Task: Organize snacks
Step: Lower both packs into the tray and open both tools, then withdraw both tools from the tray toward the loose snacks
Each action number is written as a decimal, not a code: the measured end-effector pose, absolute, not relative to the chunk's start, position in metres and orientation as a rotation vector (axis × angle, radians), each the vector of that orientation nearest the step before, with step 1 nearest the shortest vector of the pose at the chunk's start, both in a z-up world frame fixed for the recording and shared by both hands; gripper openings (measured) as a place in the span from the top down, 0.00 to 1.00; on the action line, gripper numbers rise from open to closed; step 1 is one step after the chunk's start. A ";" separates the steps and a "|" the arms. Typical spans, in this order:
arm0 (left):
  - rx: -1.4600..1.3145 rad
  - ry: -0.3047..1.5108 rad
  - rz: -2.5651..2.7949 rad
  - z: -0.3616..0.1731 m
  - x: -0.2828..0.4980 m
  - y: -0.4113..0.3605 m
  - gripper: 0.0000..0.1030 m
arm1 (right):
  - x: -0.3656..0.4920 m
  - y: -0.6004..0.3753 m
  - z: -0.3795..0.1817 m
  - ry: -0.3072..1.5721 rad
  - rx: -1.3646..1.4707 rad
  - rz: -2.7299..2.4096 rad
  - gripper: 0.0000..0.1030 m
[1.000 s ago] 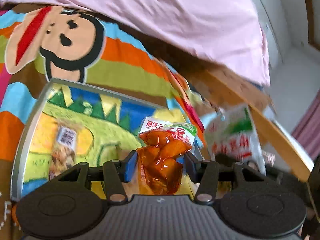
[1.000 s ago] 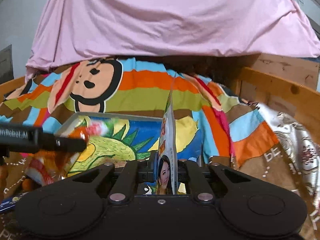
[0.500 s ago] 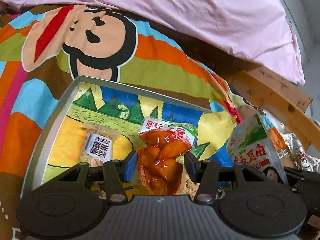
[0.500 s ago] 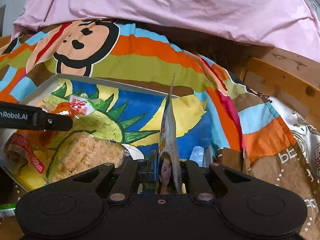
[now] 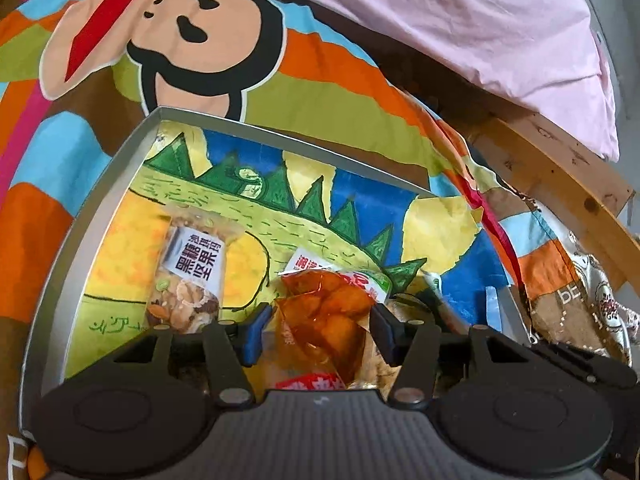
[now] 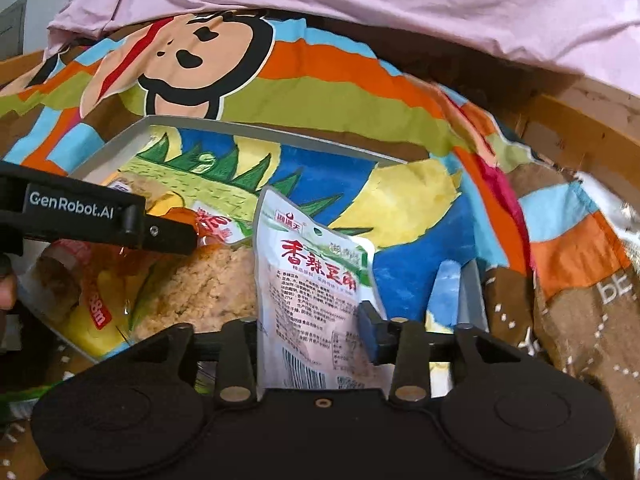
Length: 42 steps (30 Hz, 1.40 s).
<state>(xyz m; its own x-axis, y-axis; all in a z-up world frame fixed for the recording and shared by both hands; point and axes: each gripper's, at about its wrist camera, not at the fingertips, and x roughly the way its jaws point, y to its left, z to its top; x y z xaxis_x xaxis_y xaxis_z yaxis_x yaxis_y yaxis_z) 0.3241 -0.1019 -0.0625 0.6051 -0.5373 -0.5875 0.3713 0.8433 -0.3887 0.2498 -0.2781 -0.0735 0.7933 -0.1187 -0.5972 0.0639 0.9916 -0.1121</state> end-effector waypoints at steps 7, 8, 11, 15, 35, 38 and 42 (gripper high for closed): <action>-0.298 0.705 -0.502 -0.040 0.312 -0.085 0.23 | 0.223 -0.293 -0.052 0.624 0.064 -0.055 0.16; -0.288 0.697 -0.500 -0.036 0.307 -0.085 0.21 | 0.219 -0.293 -0.048 0.616 0.070 -0.042 0.15; -0.249 0.677 -0.489 -0.026 0.292 -0.087 0.19 | 0.202 -0.289 -0.034 0.567 0.042 -0.022 0.08; -0.218 0.646 -0.475 -0.014 0.268 -0.085 0.13 | 0.177 -0.288 -0.017 0.502 0.024 -0.018 0.03; -0.138 0.579 -0.366 0.025 0.137 -0.057 0.01 | 0.044 -0.313 0.012 0.454 0.363 -0.150 0.01; -0.122 0.597 -0.359 0.022 0.121 -0.053 0.01 | 0.033 -0.312 0.008 0.509 0.376 -0.184 0.01; -0.092 0.638 -0.349 0.012 0.104 -0.049 0.01 | 0.029 -0.310 -0.006 0.641 0.420 -0.213 0.01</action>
<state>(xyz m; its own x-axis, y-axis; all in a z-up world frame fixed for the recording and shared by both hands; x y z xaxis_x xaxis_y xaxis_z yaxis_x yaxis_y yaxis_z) 0.1035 -0.0495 0.0117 0.7473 -0.3469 -0.5667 0.2906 0.9376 -0.1908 0.0292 -0.3104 -0.0060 0.7834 -0.0634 -0.6182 0.3186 0.8951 0.3120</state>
